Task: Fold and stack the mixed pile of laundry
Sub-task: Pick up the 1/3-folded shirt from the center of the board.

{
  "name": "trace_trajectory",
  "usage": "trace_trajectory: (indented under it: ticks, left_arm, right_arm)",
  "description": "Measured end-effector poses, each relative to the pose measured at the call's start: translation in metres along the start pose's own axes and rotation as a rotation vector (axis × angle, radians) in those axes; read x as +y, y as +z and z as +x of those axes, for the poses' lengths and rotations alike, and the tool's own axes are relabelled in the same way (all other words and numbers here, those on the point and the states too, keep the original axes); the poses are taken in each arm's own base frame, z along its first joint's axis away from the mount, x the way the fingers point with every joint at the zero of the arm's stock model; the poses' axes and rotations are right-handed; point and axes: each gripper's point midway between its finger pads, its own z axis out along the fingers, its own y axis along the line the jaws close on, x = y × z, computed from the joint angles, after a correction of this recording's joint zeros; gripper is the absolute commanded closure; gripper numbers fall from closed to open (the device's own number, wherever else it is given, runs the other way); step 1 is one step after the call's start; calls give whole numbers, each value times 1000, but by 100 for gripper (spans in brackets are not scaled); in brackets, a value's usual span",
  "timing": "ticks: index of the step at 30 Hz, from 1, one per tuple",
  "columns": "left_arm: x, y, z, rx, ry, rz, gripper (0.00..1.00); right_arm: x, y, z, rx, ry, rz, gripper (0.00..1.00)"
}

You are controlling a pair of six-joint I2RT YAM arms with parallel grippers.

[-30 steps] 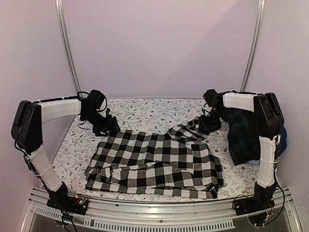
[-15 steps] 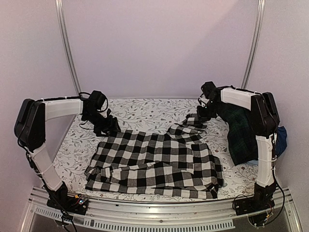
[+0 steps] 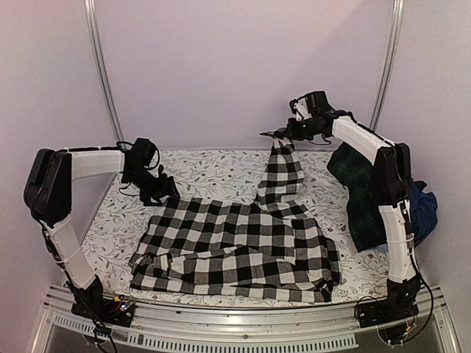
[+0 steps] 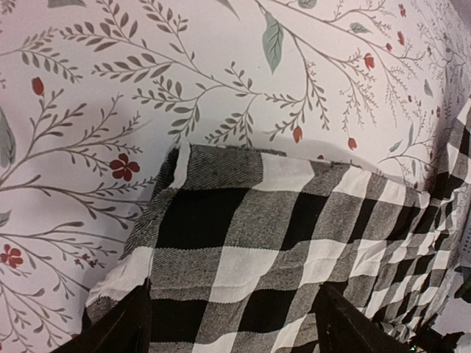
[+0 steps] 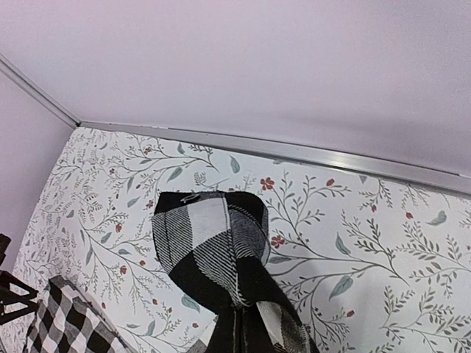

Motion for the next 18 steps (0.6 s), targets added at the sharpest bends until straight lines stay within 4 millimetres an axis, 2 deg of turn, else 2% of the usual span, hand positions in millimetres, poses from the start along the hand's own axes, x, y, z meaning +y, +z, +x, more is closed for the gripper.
trace_trajectory:
  ticks: [3,6,7,9,11,13,14,18]
  left_arm:
    - [4,0,-7,-14,-16,8,24]
    - [8,0,-12,-25,-29,11,24]
    - [9,1,-13,-29,-34,12,24]
    - [11,3,-16,-35,-43,14,23]
    - [14,4,-19,-40,-56,18,23]
    - [15,5,-22,-44,-63,27,22]
    - [16,5,-23,-43,-66,30,22]
    - [13,5,-27,-51,-50,46,22]
  right_arm:
    - [14,8,-12,-59,13,-97,100]
    - [32,8,-31,-136,19,-200,100]
    - [38,7,-39,-163,20,-232,90]
    - [50,4,-58,-220,22,-292,46]
    - [59,2,-74,-276,16,-346,36]
    - [61,3,-78,-291,22,-375,20]
    - [60,6,-76,-283,29,-379,16]
    - [47,15,-58,-215,58,-356,15]
